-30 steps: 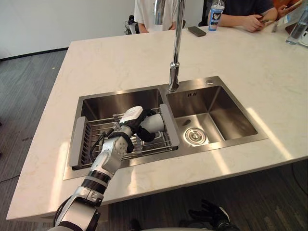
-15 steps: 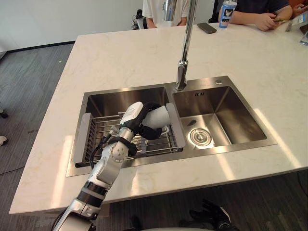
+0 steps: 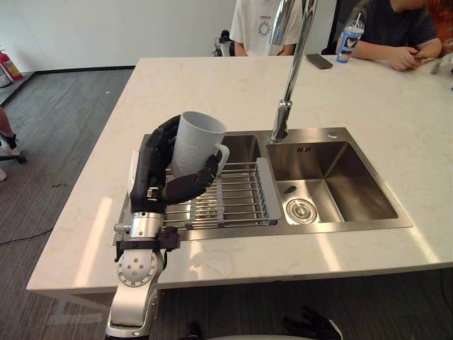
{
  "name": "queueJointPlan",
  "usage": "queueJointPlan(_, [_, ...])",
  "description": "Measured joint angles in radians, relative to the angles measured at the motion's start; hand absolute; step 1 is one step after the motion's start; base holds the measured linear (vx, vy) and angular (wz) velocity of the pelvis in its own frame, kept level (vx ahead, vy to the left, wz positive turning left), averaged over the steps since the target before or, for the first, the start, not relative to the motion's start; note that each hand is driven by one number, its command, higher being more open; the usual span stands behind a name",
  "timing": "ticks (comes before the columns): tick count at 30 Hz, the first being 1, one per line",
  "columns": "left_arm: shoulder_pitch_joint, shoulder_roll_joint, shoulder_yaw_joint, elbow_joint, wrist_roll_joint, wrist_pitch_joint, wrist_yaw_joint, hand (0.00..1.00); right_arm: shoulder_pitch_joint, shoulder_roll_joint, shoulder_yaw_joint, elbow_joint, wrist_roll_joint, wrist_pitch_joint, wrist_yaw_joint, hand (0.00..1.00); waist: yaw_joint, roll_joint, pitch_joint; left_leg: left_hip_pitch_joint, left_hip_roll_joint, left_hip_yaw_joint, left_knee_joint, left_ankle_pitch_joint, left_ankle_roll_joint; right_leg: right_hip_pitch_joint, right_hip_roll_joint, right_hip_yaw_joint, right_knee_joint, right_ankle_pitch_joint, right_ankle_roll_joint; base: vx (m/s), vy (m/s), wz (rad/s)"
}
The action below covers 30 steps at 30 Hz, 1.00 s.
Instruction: Walk over to the sink, pick up the cup, carry it to the dishwasher, place the cup inside the dishwasher, then close the dishwasher door
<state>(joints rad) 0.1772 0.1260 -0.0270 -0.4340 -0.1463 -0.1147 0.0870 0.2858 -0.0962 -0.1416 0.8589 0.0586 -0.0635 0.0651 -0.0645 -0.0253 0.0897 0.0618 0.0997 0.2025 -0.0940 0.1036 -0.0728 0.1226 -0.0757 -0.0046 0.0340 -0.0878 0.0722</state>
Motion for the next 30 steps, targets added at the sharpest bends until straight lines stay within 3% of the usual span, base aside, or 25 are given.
queueJointPlan(9, [0.108, -0.033, -0.074, -0.067, -0.143, -0.003, -0.023, 0.30, -0.002, 0.006, 0.011, -0.017, 0.037, -0.004, -0.032, 0.90, 0.025, -0.013, -0.008, 0.010, 0.004, 0.056, 0.005, -0.004, 0.004, -0.034, 0.001, 0.060, 0.026, 0.007, 0.009, -0.01, 0.003, -0.18])
queueJointPlan(12, [0.113, -0.042, -0.129, -0.121, -0.151, -0.020, -0.030, 0.30, -0.001, 0.015, 0.012, -0.076, 0.037, -0.006, -0.057, 0.90, 0.040, -0.023, 0.002, -0.012, 0.009, 0.108, 0.038, -0.019, 0.016, -0.084, -0.005, 0.105, 0.069, 0.020, 0.029, -0.06, 0.041, -0.51])
queueJointPlan(15, [0.082, -0.052, -0.152, -0.127, -0.149, -0.034, -0.030, 0.30, -0.003, 0.025, 0.014, -0.166, 0.037, -0.007, -0.081, 0.90, 0.052, -0.024, 0.013, -0.081, 0.031, 0.139, 0.167, -0.090, 0.048, -0.161, -0.017, 0.020, 0.148, 0.044, 0.067, -0.15, 0.019, -0.36])
queueJointPlan(16, [0.072, -0.066, -0.148, -0.132, -0.148, -0.037, -0.028, 0.30, -0.014, 0.024, 0.012, -0.188, 0.036, -0.008, -0.089, 0.90, 0.061, -0.007, 0.019, -0.097, 0.045, 0.151, 0.186, -0.099, 0.064, -0.175, -0.025, -0.024, 0.202, 0.027, 0.077, -0.18, 0.024, -0.25])
queueJointPlan(17, [0.070, -0.071, -0.147, -0.134, -0.147, -0.041, -0.027, 0.30, -0.017, 0.026, 0.017, -0.197, 0.036, -0.008, -0.091, 0.90, 0.065, -0.006, 0.024, -0.099, 0.045, 0.155, 0.193, -0.100, 0.070, -0.202, -0.037, -0.051, 0.327, -0.026, 0.066, -0.16, 0.019, -0.06])
queueJointPlan(18, [0.073, -0.078, -0.146, -0.139, -0.148, -0.047, -0.019, 0.30, -0.010, 0.026, 0.029, -0.206, 0.036, -0.008, -0.095, 0.90, 0.075, -0.005, 0.025, -0.104, 0.039, 0.148, 0.206, -0.100, 0.078, -0.215, -0.057, -0.081, 0.545, -0.109, 0.074, -0.13, 0.008, 0.18])
queueJointPlan(19, [0.078, -0.078, -0.139, -0.148, -0.147, -0.054, -0.019, 0.30, -0.004, 0.026, 0.043, -0.206, 0.036, -0.008, -0.092, 0.90, 0.084, -0.016, 0.018, -0.114, 0.027, 0.136, 0.213, -0.094, 0.088, -0.191, -0.063, -0.085, 0.667, -0.137, 0.098, -0.13, -0.010, 0.30])
queueJointPlan(20, [0.081, -0.078, -0.133, -0.153, -0.147, -0.060, -0.019, 0.30, -0.003, 0.027, 0.049, -0.206, 0.036, -0.008, -0.091, 0.90, 0.094, -0.023, 0.013, -0.127, 0.019, 0.128, 0.221, -0.090, 0.092, -0.172, -0.064, -0.082, 0.694, -0.135, 0.101, -0.13, -0.050, 0.32])
queueJointPlan(21, [0.080, -0.081, -0.122, -0.162, -0.147, -0.072, -0.019, 0.30, -0.006, 0.026, 0.056, -0.206, 0.036, -0.010, -0.089, 0.90, 0.112, -0.051, -0.002, -0.169, 0.002, 0.121, 0.261, -0.088, 0.091, -0.151, -0.067, -0.066, 0.663, -0.133, 0.111, -0.17, -0.031, 0.16])
queueJointPlan(22, [0.084, -0.094, -0.115, -0.165, -0.146, -0.073, -0.017, 0.30, -0.020, 0.007, 0.061, -0.204, 0.036, -0.010, -0.093, 0.90, 0.146, -0.034, -0.001, -0.222, 0.006, 0.116, 0.297, -0.078, 0.084, -0.165, -0.052, -0.059, 0.615, -0.145, 0.128, -0.17, -0.002, 0.05])
queueJointPlan(23, [0.085, -0.103, -0.117, -0.166, -0.145, -0.073, -0.017, 0.30, -0.025, -0.003, 0.061, -0.204, 0.036, -0.011, -0.095, 0.90, 0.163, -0.017, -0.002, -0.234, 0.007, 0.107, 0.295, -0.075, 0.087, -0.162, -0.043, -0.058, 0.584, -0.148, 0.127, -0.13, 0.047, -0.06])
queueJointPlan(24, [0.089, -0.111, -0.117, -0.176, -0.138, -0.075, -0.017, 0.30, -0.041, -0.013, 0.064, -0.199, 0.036, -0.012, -0.101, 0.90, 0.175, 0.003, -0.009, -0.257, 0.008, 0.105, 0.288, -0.053, 0.091, -0.136, -0.030, -0.055, 0.495, -0.184, 0.087, -0.11, 0.003, 0.05])
queueJointPlan(25, [0.085, -0.113, -0.100, -0.183, -0.128, -0.084, -0.016, 0.30, -0.068, -0.013, 0.068, -0.188, 0.037, -0.019, -0.107, 0.90, 0.172, -0.003, -0.002, -0.295, 0.004, 0.104, 0.299, -0.039, 0.095, -0.124, -0.032, -0.052, 0.426, -0.224, 0.023, -0.22, -0.058, 0.09])
queueJointPlan(27, [0.081, -0.118, -0.087, -0.180, -0.128, -0.083, -0.007, 0.30, -0.132, -0.020, 0.068, -0.161, 0.037, -0.028, -0.111, 0.90, 0.166, 0.020, 0.041, -0.332, 0.019, 0.077, 0.339, -0.022, 0.089, -0.081, -0.006, -0.053, 0.321, -0.234, 0.002, -0.30, -0.089, 0.24])
queueJointPlan(28, [0.088, -0.123, -0.094, -0.167, -0.129, -0.081, 0.001, 0.30, -0.150, -0.028, 0.068, -0.153, 0.037, -0.030, -0.113, 0.90, 0.147, 0.052, 0.066, -0.349, 0.039, 0.029, 0.364, -0.007, 0.075, -0.053, 0.026, -0.069, 0.288, -0.219, -0.005, -0.28, -0.063, 0.55])
queueJointPlan(30, [0.102, -0.111, -0.113, -0.159, -0.129, -0.081, 0.001, 0.30, -0.150, -0.027, 0.066, -0.143, 0.037, -0.032, -0.114, 0.90, 0.128, 0.050, 0.077, -0.355, 0.023, -0.047, 0.338, 0.049, 0.006, -0.048, 0.025, -0.124, 0.289, -0.206, -0.026, -0.34, -0.041, 0.78])
